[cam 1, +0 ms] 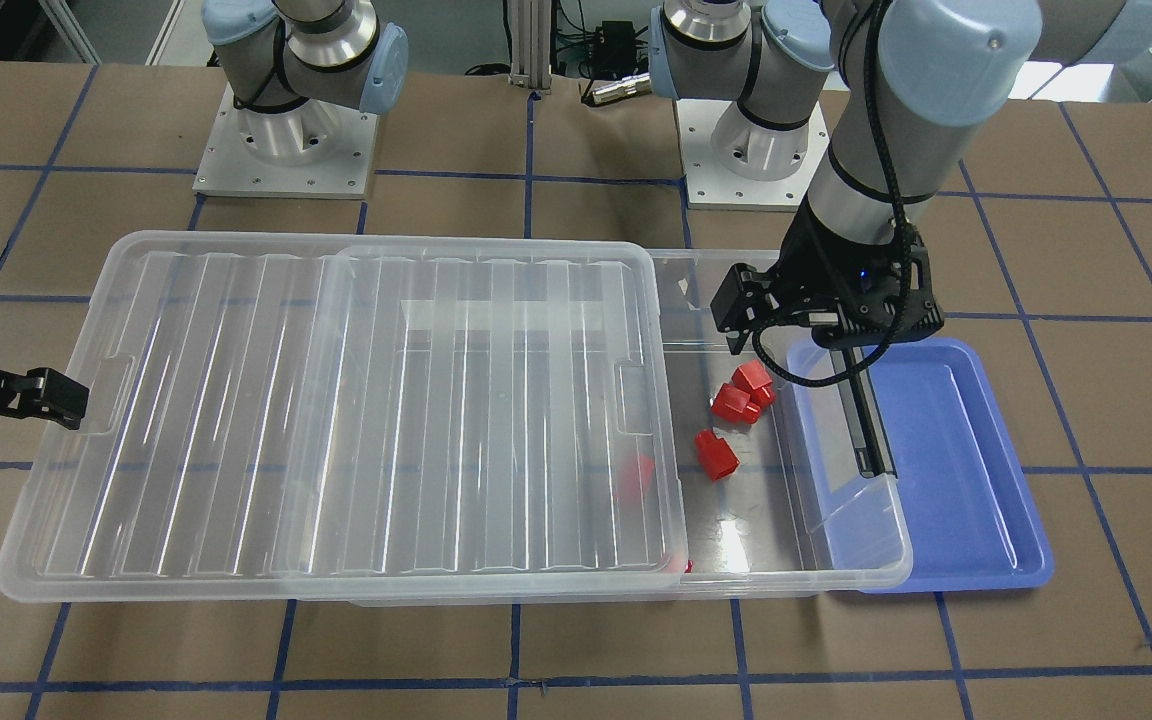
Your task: Place red block in blue tray from box
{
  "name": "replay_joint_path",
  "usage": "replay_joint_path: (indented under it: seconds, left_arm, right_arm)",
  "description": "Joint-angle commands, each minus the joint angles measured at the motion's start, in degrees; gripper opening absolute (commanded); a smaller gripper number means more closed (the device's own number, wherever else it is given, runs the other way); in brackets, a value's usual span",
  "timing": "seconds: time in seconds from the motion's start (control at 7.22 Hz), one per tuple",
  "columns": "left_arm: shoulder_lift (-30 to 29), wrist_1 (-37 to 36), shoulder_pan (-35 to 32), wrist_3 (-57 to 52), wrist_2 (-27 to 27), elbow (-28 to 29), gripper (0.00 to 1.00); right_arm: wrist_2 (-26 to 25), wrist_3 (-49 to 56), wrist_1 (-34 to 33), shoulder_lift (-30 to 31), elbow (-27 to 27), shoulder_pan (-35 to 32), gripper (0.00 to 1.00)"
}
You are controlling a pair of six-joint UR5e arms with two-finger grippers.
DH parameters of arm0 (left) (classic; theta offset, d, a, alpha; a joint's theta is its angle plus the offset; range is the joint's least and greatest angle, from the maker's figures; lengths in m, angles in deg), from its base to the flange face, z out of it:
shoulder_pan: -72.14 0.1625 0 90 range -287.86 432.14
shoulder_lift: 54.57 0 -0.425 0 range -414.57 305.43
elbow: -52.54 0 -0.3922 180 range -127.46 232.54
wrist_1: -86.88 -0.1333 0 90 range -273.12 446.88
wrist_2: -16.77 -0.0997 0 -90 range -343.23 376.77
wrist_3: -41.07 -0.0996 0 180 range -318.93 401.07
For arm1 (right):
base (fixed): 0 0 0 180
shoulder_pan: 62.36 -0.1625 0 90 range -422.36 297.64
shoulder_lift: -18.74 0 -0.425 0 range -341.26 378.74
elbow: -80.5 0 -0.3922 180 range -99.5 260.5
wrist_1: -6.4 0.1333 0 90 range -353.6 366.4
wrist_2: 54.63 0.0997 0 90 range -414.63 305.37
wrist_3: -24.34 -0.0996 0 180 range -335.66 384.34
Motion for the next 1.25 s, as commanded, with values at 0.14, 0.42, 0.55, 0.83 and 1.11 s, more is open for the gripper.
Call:
replay_joint_path:
  seconds: [0.14, 0.42, 0.55, 0.83, 1.11]
  left_arm:
    - [-1.96, -12.4, 0.14, 4.64, 0.22, -10.19, 1.0]
    - [-3.8, -20.4, 0.14, 5.35, 0.48, -14.78, 1.0]
    - [-5.03, -21.04, 0.14, 5.7, 0.57, -15.06, 1.0]
    - [-6.79, -23.5, -0.21, 9.73, 0.57, -15.23, 1.0]
    - [-7.32, -23.69, 0.23, 9.83, 0.57, -15.94, 1.0]
  right_arm:
    - [-0.12, 3.19, -0.76, 0.07, -0.1, 2.11, 1.0]
    - [-0.12, 2.67, -0.32, 0.77, 0.25, 1.94, 1.0]
    - [0.31, 2.32, 0.2, 1.55, 0.78, 1.85, 1.0]
    - [0.75, 2.32, 5.53, 2.87, 4.97, 1.68, 1.0]
    - [0.76, 1.26, 11.69, 4.54, 9.9, 1.41, 1.0]
